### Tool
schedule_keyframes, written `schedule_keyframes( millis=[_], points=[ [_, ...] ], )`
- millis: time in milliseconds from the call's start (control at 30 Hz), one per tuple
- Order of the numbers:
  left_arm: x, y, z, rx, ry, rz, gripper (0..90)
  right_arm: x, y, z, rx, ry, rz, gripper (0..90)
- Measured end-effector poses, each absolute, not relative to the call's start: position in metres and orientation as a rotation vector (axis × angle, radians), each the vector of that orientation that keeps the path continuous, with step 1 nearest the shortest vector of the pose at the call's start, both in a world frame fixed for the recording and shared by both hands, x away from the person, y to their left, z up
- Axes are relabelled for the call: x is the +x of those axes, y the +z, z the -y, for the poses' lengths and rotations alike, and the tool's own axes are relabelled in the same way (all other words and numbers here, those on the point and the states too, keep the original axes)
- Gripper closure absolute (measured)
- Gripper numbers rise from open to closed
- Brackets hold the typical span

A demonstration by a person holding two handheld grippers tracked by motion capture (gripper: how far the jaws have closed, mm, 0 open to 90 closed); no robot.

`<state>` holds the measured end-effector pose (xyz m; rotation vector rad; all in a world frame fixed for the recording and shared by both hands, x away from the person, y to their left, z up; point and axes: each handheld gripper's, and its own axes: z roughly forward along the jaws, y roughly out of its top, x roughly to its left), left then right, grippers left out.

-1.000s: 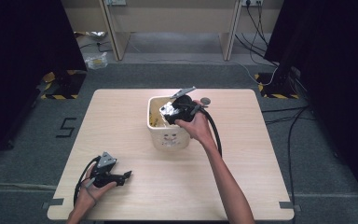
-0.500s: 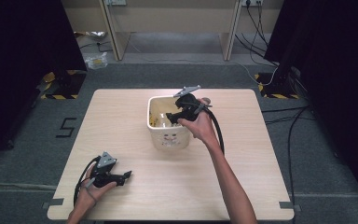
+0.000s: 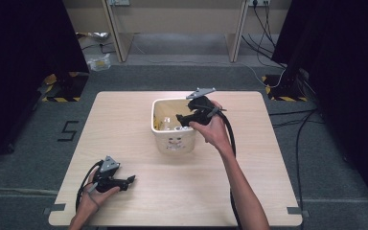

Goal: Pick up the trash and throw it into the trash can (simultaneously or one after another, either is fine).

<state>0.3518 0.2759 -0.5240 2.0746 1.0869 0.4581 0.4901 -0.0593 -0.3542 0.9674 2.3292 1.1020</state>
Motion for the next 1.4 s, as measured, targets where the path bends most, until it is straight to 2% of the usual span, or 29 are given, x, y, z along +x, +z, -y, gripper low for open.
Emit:
schedule_keyframes(
  millis=[1400],
  points=[
    [0.352,-0.524,-0.276,2.078,0.46,-1.087,14.6,0.464,-0.353,0.111,1.007,1.117,-2.23,20.4]
  ],
)
